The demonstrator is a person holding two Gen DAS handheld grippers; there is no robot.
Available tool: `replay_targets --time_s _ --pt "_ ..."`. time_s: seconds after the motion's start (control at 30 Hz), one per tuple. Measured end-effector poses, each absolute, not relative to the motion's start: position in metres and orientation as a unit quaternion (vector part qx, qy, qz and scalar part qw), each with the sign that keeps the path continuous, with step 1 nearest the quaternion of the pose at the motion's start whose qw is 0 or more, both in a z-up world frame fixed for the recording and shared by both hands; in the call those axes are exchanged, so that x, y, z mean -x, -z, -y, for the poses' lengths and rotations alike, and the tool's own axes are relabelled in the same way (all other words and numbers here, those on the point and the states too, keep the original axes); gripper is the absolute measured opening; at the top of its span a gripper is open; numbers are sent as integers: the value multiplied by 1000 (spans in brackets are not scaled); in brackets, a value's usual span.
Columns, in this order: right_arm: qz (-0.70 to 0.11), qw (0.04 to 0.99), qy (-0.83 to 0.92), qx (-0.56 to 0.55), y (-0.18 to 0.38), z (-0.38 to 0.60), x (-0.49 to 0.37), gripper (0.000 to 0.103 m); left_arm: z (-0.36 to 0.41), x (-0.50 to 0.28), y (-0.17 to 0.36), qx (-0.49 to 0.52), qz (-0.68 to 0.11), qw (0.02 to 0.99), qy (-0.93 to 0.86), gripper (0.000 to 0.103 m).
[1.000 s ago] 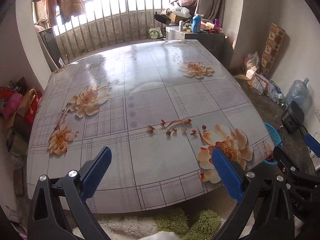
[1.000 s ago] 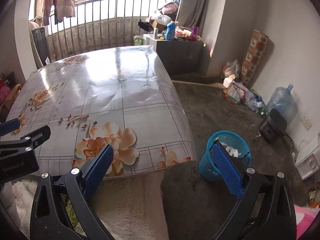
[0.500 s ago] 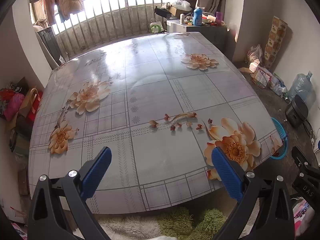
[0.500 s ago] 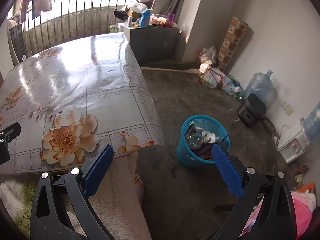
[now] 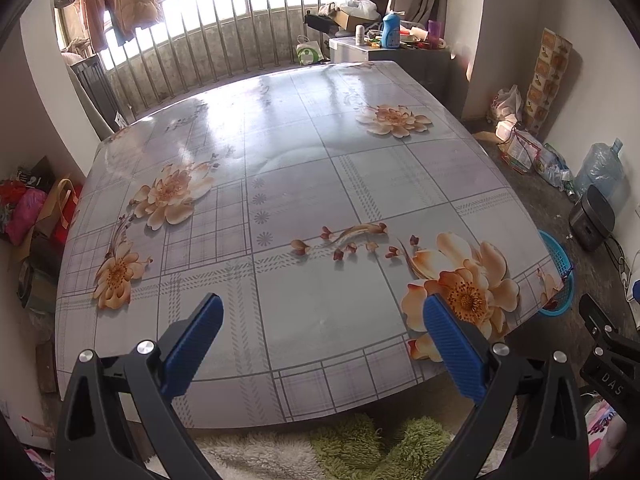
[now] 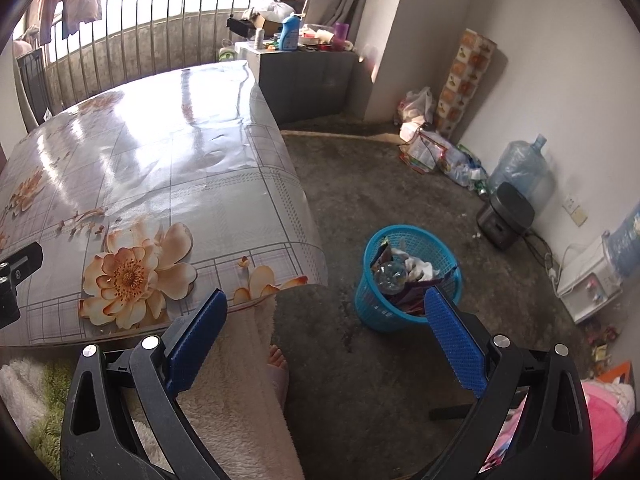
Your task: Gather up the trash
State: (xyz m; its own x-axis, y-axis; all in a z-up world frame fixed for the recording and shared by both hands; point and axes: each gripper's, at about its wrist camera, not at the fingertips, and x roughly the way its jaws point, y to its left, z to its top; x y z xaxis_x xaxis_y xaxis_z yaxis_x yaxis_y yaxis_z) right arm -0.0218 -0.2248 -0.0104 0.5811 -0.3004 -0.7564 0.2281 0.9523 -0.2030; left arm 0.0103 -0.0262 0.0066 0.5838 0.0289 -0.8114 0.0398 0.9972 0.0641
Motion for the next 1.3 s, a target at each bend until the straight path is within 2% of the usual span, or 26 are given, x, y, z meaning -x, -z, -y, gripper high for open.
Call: replay_targets --time_s 1.3 --pt "-436 886 151 41 12 228 20 95 29 -16 -5 -43 -458 888 6 98"
